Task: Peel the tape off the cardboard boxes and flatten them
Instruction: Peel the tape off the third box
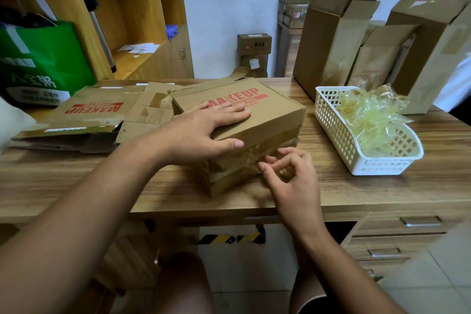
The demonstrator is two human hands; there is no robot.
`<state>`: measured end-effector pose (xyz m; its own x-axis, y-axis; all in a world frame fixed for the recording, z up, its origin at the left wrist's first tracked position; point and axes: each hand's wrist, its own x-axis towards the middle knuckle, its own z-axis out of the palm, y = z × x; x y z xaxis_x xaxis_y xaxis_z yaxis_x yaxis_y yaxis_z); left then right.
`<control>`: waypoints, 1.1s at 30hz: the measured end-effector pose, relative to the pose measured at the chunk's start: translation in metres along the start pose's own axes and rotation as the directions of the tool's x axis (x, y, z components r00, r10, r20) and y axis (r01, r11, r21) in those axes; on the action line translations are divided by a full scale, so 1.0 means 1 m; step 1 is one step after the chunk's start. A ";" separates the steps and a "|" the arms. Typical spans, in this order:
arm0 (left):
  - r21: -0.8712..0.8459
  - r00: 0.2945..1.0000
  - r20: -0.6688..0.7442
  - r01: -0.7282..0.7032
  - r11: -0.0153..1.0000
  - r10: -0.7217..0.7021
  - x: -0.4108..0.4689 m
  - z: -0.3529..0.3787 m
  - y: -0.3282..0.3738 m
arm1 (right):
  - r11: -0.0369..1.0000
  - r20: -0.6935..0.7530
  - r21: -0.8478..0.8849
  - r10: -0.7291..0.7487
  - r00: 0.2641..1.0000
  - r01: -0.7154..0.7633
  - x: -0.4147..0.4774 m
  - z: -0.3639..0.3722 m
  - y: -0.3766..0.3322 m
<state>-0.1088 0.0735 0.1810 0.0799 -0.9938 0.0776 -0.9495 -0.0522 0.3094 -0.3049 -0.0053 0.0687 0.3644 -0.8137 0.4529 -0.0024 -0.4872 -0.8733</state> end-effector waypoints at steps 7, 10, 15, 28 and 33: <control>0.143 0.988 -0.147 0.067 0.988 -0.045 0.008 0.018 0.011 | 0.996 0.020 0.034 -0.085 0.996 0.084 -0.013 0.008 0.003; 0.163 0.982 -0.179 0.084 0.983 -0.055 0.012 0.024 0.013 | 0.992 -0.016 0.036 -0.120 0.993 0.121 -0.026 0.016 0.001; 0.150 0.973 -0.227 0.087 0.985 -0.052 0.012 0.030 0.017 | 0.982 -0.070 -0.008 -0.189 0.980 0.189 -0.036 0.023 -0.004; 0.087 0.976 -0.200 0.109 0.990 -0.090 0.015 0.024 0.024 | 1.000 0.055 -0.005 0.007 0.998 -0.006 -0.021 0.011 -0.008; 0.029 0.997 0.073 -0.008 1.000 0.006 0.004 -0.002 0.005 | 0.976 0.095 -0.189 -0.095 0.991 0.112 0.002 0.007 -0.003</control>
<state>-0.1125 0.0700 0.1848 0.0518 -0.9986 0.0099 -0.9587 -0.0470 0.2807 -0.2973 -0.0030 0.0703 0.4502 -0.7296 0.5149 -0.1378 -0.6265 -0.7672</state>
